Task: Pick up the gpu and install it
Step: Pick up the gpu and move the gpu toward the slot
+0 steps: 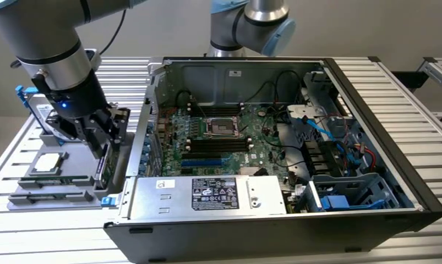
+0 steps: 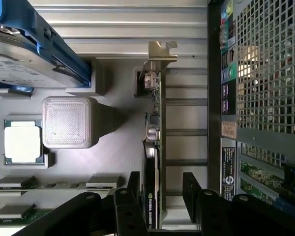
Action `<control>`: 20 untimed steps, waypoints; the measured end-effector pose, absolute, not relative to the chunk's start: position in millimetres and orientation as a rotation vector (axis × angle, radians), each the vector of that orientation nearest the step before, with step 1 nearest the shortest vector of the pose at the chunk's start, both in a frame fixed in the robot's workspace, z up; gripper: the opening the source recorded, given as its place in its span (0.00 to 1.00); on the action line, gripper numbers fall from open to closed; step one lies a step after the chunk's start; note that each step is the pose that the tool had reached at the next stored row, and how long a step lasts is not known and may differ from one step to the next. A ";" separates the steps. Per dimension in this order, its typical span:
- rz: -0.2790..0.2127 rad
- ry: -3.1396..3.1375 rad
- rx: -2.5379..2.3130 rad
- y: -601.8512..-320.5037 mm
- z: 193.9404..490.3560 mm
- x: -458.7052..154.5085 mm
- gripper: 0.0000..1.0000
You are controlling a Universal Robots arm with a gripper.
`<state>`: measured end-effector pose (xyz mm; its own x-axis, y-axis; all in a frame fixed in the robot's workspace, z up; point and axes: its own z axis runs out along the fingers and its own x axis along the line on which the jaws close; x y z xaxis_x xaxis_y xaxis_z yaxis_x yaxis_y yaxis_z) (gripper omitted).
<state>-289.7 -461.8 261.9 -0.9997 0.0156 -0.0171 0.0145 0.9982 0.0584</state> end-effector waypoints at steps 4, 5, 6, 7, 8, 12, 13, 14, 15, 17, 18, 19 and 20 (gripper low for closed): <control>0.091 3.120 0.024 -456.1 254.9 -294.7 0.48; 0.090 3.119 0.023 -455.2 253.4 -297.4 0.48; 0.089 3.119 0.023 -454.5 251.5 -299.6 0.48; 0.088 3.118 0.023 -454.3 249.6 -300.5 0.48; 0.088 3.118 0.023 -454.4 247.9 -300.5 0.48; 0.082 3.118 0.023 -454.4 240.9 -300.6 0.48; 0.081 3.118 0.023 -454.4 239.4 -300.6 0.48; 0.079 3.118 0.023 -454.4 237.9 -300.5 0.48; 0.078 3.118 0.023 -454.4 236.6 -300.5 0.48; 0.077 3.118 0.023 -454.3 234.9 -300.1 0.48; 0.076 3.119 0.023 -454.3 234.6 -299.7 0.48; 0.076 3.118 0.023 -454.3 234.4 -299.2 0.48; 0.076 3.118 0.023 -454.3 234.2 -298.6 0.48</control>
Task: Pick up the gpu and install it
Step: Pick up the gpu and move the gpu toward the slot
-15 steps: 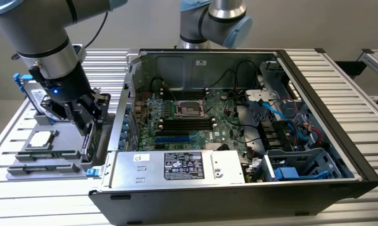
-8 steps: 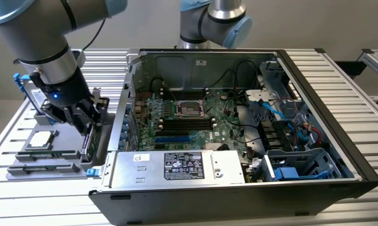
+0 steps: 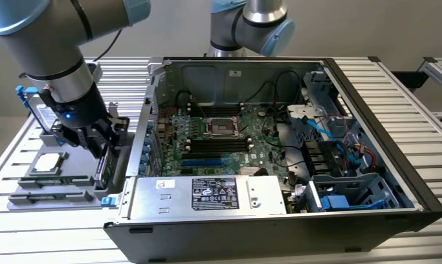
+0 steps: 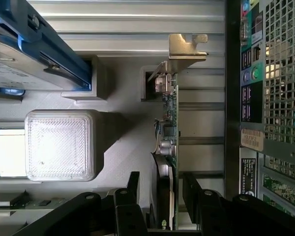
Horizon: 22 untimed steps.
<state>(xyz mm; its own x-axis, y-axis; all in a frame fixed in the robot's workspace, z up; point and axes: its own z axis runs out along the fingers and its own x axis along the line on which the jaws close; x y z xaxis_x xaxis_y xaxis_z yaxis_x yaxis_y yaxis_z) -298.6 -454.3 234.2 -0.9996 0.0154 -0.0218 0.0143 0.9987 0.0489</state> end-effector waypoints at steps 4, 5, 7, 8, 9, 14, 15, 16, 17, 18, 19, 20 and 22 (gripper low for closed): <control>0.076 3.119 0.024 -454.4 233.9 -297.9 0.48; 0.076 3.118 0.025 -454.3 233.6 -297.7 0.48; 0.076 3.118 0.026 -454.3 233.1 -297.2 0.48; 0.076 3.118 0.027 -454.4 232.8 -297.0 0.48; 0.075 3.118 0.028 -454.4 232.7 -297.0 0.48; 0.075 3.118 0.050 -454.4 232.1 -296.9 0.48; 0.074 3.117 0.063 -454.3 232.0 -296.9 0.48; 0.074 3.117 0.079 -454.3 232.0 -297.0 0.48; 0.074 3.116 0.094 -454.3 231.9 -297.0 0.48; 0.074 3.115 0.107 -454.2 231.8 -296.9 0.48; 0.074 3.115 0.113 -454.0 231.7 -296.9 0.48; 0.074 3.115 0.115 -454.0 231.7 -296.9 0.48; 0.074 3.115 0.115 -453.9 231.9 -297.0 0.48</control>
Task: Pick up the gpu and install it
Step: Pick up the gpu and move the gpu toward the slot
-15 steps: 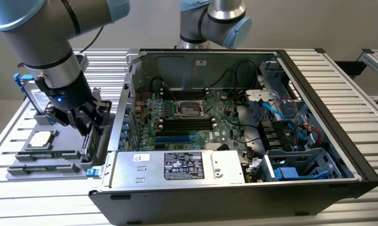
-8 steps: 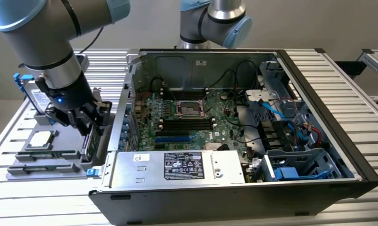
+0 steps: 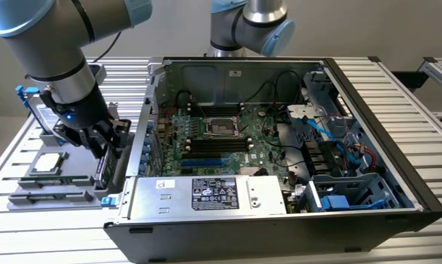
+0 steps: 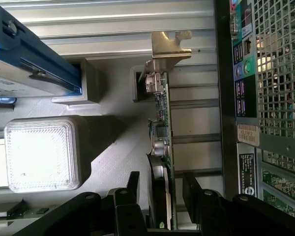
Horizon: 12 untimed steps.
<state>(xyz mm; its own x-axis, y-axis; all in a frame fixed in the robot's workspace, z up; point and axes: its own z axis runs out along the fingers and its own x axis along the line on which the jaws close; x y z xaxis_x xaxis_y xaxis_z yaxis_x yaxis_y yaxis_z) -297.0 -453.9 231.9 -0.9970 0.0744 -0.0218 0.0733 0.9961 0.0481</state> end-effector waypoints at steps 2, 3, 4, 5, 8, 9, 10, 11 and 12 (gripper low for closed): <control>0.074 3.115 0.115 -453.7 231.9 -297.2 0.48; 0.074 3.115 0.115 -453.6 231.9 -297.2 0.48; 0.074 3.115 0.115 -453.6 231.9 -297.3 0.48; 0.074 3.115 0.115 -453.5 231.9 -297.3 0.48; 0.074 3.115 0.115 -453.5 231.9 -297.9 0.48; 0.074 3.115 0.115 -453.5 231.8 -298.0 0.46; 0.074 3.115 0.115 -453.5 231.8 -298.1 0.46; 0.074 3.115 0.115 -453.5 231.9 -298.1 0.40; 0.074 3.115 0.115 -453.5 231.9 -298.2 0.40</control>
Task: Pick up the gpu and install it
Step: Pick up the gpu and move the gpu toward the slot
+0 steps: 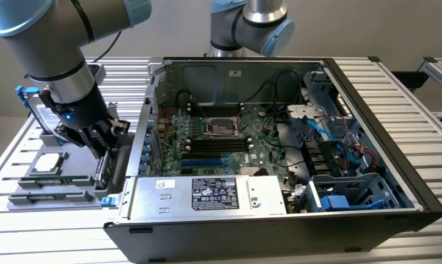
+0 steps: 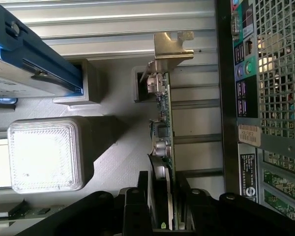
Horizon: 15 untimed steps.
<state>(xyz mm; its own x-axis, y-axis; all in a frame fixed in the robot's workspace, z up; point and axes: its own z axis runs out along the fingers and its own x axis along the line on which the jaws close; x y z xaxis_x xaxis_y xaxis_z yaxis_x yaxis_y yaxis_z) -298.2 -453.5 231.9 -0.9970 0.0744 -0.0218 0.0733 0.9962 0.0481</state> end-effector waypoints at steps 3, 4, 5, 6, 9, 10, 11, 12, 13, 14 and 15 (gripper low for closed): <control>0.074 3.115 0.115 -453.5 231.9 -298.2 0.33; 0.073 3.115 0.115 -453.5 231.9 -298.2 0.33; 0.073 3.115 0.115 -453.5 232.0 -298.2 0.31; 0.072 3.115 0.115 -453.6 232.0 -298.2 0.31; 0.070 3.115 0.115 -453.5 231.8 -298.2 0.27; 0.070 3.115 0.115 -453.5 231.8 -298.2 0.27; 0.069 3.115 0.115 -453.5 231.9 -298.2 0.27; 0.068 3.115 0.115 -453.5 231.9 -298.2 0.27; 0.068 3.115 0.115 -453.5 231.9 -298.2 0.27; 0.067 3.115 0.115 -453.5 231.9 -298.2 0.27; 0.067 3.115 0.115 -453.5 232.0 -298.2 0.27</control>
<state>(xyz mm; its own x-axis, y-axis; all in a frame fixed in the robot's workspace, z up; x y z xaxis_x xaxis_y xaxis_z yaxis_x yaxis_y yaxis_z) -298.2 -453.5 232.0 -0.9970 0.0743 -0.0221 0.0732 0.9964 0.0438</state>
